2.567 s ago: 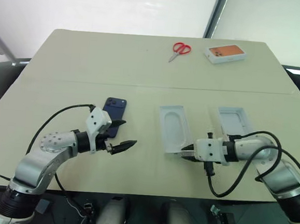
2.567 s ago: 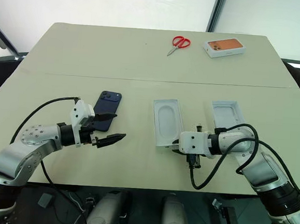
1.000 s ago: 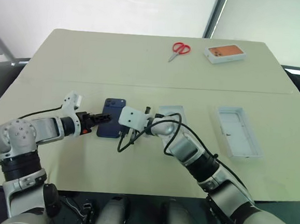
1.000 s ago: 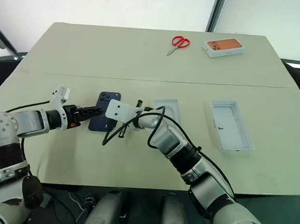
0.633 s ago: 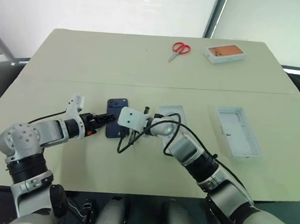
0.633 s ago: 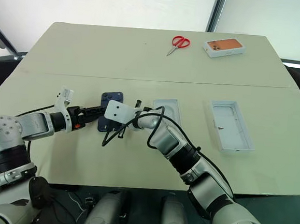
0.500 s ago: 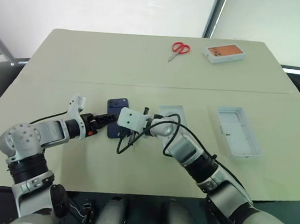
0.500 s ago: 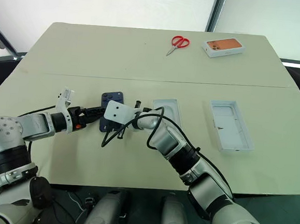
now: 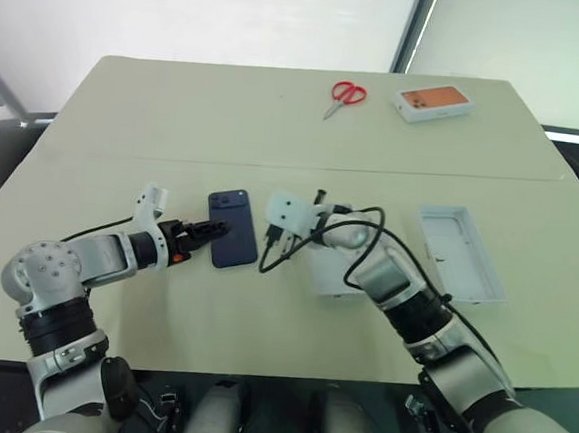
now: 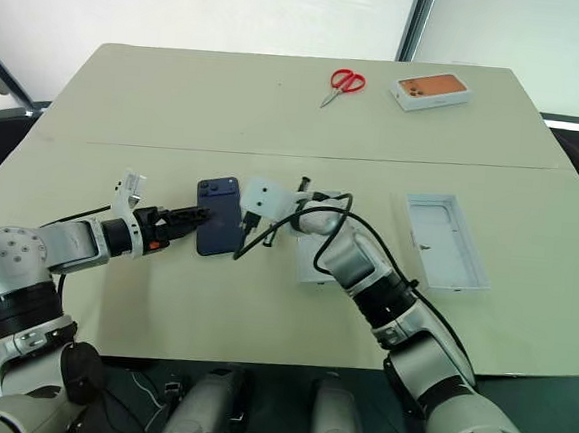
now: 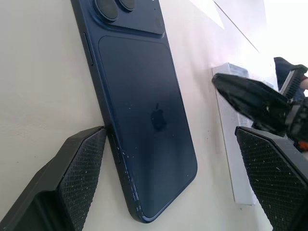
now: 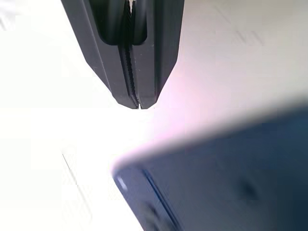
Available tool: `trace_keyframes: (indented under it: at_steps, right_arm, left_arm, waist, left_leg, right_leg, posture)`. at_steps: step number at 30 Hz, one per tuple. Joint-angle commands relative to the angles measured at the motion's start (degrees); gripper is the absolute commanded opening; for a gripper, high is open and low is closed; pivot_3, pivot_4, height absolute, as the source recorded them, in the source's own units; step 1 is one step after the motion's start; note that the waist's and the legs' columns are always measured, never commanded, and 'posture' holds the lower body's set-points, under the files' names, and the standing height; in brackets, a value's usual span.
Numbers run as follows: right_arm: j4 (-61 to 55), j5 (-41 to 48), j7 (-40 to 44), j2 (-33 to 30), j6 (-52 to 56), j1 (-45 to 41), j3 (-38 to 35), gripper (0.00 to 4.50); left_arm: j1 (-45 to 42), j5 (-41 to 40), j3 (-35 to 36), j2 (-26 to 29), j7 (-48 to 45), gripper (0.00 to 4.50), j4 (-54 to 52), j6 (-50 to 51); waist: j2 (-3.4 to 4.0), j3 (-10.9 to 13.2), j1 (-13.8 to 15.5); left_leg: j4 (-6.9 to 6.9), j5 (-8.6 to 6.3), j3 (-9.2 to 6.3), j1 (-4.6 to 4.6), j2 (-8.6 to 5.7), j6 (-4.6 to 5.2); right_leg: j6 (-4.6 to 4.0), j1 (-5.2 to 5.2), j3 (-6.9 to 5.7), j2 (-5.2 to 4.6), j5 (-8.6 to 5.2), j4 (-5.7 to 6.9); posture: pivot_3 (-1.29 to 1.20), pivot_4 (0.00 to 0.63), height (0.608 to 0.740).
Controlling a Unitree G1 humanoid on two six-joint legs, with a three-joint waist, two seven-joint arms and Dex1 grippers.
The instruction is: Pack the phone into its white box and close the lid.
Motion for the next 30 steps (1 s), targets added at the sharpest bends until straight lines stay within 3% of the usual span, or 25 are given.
trace_keyframes:
  at_steps: [1,14,30]
  right_arm:
    - [0.0,-0.8,-0.1,1.4,-2.4,-0.3,0.4,0.05]
    - [5.4,-1.7,1.7,6.7,-7.4,-0.6,2.8,0.05]
    - [7.2,-4.3,2.0,7.8,-10.1,0.7,3.9,0.05]
  left_arm:
    - [0.2,-0.6,-0.3,-0.7,0.3,4.5,-0.2,0.5]
    - [0.7,-2.3,0.0,-2.0,1.6,4.5,-1.4,0.5]
    - [0.2,-4.1,1.5,-3.8,2.5,4.5,-2.6,0.5]
  waist:
    - [0.0,0.0,0.0]
    - [0.0,0.0,0.1]
    - [-0.01,0.0,0.0]
  left_leg:
    - [0.0,0.0,0.0,0.0,0.0,0.0]
    - [0.01,0.0,0.0,0.0,-0.01,-0.01]
    - [0.01,0.01,0.0,0.01,0.0,-0.02]
  right_leg:
    - [0.0,0.0,0.0,0.0,0.0,0.0]
    - [0.0,0.02,0.0,-0.01,0.0,-0.01]
    - [0.0,0.02,0.0,0.0,0.0,-0.01]
  posture:
    - [0.0,0.15,0.697]
    - [0.0,0.15,0.697]
    - [0.0,0.15,0.697]
